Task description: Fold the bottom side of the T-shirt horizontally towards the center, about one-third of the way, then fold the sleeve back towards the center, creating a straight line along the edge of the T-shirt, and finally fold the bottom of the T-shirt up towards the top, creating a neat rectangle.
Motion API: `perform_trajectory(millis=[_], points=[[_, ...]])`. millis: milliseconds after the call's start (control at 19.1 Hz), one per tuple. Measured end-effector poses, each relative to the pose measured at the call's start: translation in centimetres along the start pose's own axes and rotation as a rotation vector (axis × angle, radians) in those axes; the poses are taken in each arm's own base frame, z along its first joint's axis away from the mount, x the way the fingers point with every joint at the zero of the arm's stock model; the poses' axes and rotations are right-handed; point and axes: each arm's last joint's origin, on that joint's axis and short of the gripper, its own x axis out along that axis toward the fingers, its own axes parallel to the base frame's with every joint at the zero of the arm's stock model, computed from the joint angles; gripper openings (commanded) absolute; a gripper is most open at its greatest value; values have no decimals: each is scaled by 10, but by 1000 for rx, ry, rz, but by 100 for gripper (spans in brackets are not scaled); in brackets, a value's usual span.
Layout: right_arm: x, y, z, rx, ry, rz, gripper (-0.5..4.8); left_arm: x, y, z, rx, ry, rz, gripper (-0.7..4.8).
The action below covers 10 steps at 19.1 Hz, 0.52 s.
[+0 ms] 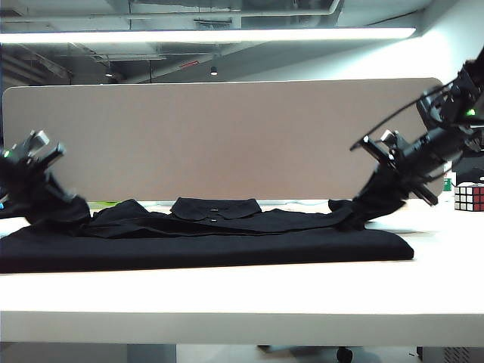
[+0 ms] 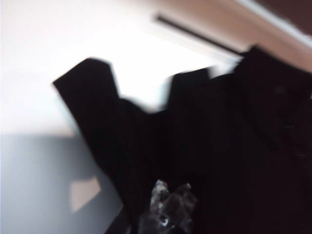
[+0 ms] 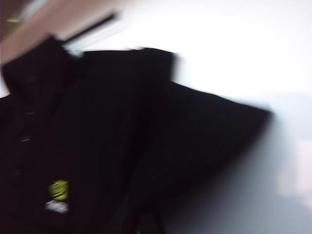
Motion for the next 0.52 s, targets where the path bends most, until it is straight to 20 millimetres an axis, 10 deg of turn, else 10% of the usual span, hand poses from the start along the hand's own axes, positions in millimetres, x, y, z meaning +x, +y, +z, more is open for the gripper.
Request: perform_trajectory(millis=[261, 523], points=[[6, 48, -7, -47, 69, 135, -5, -9, -76, 22, 167, -9, -145, -6], [28, 99, -35, -96, 203, 293, -5, 2, -152, 2, 295, 149, -251, -6]])
